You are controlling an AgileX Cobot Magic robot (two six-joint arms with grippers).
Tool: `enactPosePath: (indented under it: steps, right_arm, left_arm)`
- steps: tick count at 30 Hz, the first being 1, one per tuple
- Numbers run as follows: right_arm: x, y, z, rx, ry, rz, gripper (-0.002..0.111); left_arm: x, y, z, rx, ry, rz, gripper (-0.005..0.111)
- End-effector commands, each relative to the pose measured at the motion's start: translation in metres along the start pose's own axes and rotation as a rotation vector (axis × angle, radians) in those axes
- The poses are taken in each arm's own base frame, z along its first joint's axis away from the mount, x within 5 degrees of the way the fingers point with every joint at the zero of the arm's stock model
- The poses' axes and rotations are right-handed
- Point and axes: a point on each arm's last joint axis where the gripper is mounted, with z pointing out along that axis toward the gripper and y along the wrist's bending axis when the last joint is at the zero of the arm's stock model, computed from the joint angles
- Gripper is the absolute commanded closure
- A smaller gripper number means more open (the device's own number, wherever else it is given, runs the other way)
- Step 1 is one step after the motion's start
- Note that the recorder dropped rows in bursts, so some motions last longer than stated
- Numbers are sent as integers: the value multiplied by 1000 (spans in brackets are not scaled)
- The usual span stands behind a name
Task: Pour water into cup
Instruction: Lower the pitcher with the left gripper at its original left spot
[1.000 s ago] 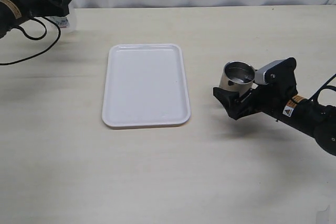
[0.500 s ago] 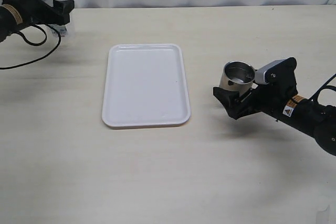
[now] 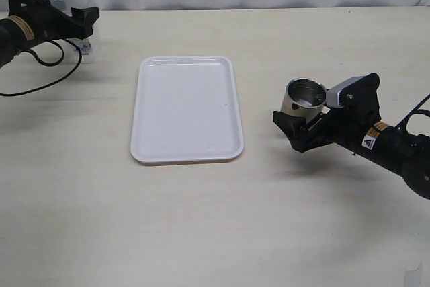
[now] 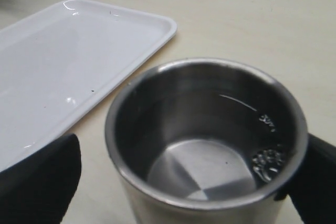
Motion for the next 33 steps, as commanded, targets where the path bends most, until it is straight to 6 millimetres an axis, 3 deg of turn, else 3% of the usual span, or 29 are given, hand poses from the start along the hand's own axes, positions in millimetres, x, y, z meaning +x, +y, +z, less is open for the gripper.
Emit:
enactPosePath:
  steps: [1,5,8,21,33]
  right_arm:
    - [-2,0,0,-5,-19,-1,15]
    - [-2,0,0,-5,-17,-1,15]
    - [-2,0,0,-5,-17,-1,15]
    - [-2,0,0,-5,-17,-1,15]
    - [-2,0,0,-5,-17,1,15]
  left_arm:
    - [1,-2,0,17,-26,-14,65]
    - [1,-2,0,17,-26,-12,33]
    - [1,-2,0,21,-24,-7,21]
    - [1,5,-3,-38,61,-5,21]
    - [-1,-2,-9,10,69,-8,21]
